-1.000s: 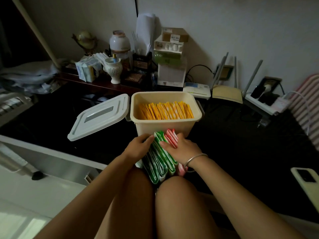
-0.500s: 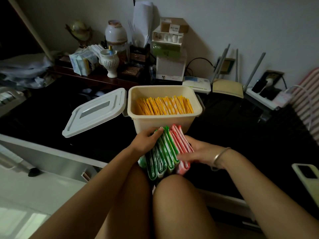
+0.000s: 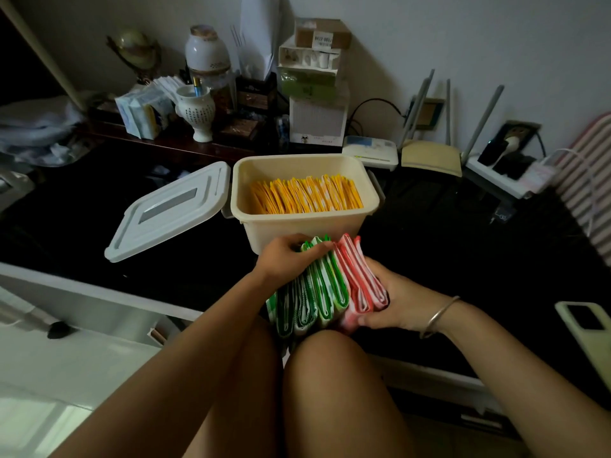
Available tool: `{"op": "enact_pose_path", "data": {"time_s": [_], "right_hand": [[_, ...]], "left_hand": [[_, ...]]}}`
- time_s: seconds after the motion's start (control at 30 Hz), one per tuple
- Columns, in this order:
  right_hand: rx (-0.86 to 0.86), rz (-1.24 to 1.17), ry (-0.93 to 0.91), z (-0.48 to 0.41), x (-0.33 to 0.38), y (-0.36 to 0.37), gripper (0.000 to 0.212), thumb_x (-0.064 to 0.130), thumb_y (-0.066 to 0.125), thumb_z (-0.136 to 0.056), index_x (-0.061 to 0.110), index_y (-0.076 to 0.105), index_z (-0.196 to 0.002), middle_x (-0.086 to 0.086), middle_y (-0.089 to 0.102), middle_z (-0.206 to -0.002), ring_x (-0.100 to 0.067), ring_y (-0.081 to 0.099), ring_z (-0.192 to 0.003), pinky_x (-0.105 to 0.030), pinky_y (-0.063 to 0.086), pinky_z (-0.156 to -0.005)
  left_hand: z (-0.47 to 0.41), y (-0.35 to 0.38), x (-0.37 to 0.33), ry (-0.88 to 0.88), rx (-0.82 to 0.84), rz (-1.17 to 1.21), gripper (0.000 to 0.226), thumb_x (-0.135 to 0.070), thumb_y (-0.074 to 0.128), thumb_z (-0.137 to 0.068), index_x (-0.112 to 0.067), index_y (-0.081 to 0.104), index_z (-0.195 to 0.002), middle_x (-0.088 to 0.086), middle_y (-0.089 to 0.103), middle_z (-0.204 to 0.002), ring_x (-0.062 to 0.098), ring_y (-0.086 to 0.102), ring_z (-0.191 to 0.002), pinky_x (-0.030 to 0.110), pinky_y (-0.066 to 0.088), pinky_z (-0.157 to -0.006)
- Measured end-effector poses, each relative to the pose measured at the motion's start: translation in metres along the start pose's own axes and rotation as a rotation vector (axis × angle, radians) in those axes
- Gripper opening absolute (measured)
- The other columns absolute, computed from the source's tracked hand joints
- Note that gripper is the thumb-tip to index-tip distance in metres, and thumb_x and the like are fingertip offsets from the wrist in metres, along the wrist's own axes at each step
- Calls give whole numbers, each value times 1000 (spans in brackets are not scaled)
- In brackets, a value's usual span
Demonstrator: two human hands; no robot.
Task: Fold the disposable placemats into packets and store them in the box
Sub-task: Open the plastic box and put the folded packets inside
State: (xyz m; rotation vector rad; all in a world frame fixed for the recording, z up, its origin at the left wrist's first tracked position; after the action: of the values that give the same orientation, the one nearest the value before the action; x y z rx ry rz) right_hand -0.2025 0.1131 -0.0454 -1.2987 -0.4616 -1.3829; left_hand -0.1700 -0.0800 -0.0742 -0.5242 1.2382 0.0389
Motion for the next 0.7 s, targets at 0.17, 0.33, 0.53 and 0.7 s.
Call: {"op": "enact_pose_path", "data": {"time_s": [0.17,0.33,0.53,0.7], "right_hand": [[-205,3,-32,2,-6,-12,78,2,75,-77,25,36,-140,-2,62,-116,-16,64,-105,-37,55,-89],[-220,19,11,0,-9,-6,69,1,73,-77,29,40,-131,4,63,-109,-11,63,-101,-29,53,-89],[-226,-155,131,-7,-11,-2,67,29,71,-84,28,32,-138,6,59,-119,-10,63,-103,-33,49,-94],[-352,-42,165,-15,-1,12,55,51,46,-94,27,25,-139,4,57,-118,-17,64,-96,-39,54,-84]], "left_hand": [[-2,4,2,3,19,9,45,-61,77,-69,-24,76,-95,-7,76,-87,10,73,-80,38,59,-84],[-1,4,7,16,5,44,49,-67,75,-65,-30,75,-97,-8,76,-88,12,73,-82,42,58,-85],[9,2,-17,227,-103,-364,42,-60,55,-85,-43,62,-122,-10,70,-110,11,66,-97,37,56,-84],[4,6,-18,200,18,-349,50,-55,42,-80,-46,56,-128,-3,68,-118,15,63,-106,40,50,-95]]}}
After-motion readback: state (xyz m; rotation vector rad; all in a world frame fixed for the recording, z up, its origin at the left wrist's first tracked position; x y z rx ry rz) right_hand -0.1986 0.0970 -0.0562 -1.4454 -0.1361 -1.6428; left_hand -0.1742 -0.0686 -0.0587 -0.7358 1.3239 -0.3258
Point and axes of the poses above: each hand's wrist, its own z-axis away from the middle knuckle, its own y-axis out of the palm, x = y × z, the point moved 6 cm from there along -z, towards the middle knuckle
